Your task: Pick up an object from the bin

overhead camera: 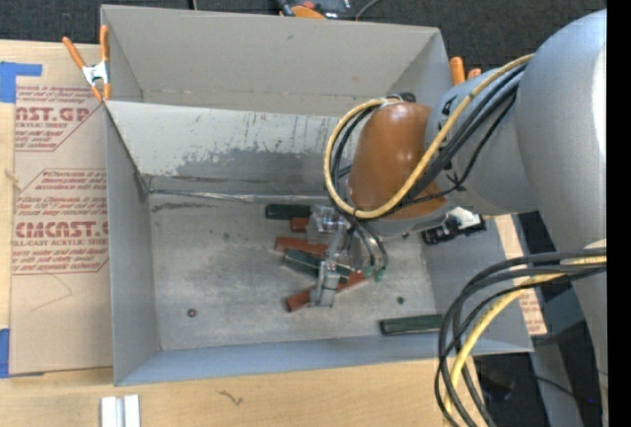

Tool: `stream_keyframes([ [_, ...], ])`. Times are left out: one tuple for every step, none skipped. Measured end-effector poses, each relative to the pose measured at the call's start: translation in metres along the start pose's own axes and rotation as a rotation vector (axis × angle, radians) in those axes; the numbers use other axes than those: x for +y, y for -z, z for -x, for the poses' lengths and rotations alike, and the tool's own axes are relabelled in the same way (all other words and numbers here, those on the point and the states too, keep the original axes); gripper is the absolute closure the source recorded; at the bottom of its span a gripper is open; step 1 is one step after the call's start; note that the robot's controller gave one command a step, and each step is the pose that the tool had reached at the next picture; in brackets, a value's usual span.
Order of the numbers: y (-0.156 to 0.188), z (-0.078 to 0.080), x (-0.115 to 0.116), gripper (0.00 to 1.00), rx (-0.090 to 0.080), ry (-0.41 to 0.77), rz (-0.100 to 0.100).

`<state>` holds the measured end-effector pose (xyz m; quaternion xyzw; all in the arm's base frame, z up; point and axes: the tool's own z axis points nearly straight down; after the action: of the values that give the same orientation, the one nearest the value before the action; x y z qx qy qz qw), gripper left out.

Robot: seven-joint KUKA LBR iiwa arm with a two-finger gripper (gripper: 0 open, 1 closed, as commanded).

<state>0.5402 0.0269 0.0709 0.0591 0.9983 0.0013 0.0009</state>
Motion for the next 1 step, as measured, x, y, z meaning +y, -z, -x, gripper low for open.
stream_keyframes([
  [0.0007,0.0004,0.0011,0.00,0.001,0.001,-0.001],
])
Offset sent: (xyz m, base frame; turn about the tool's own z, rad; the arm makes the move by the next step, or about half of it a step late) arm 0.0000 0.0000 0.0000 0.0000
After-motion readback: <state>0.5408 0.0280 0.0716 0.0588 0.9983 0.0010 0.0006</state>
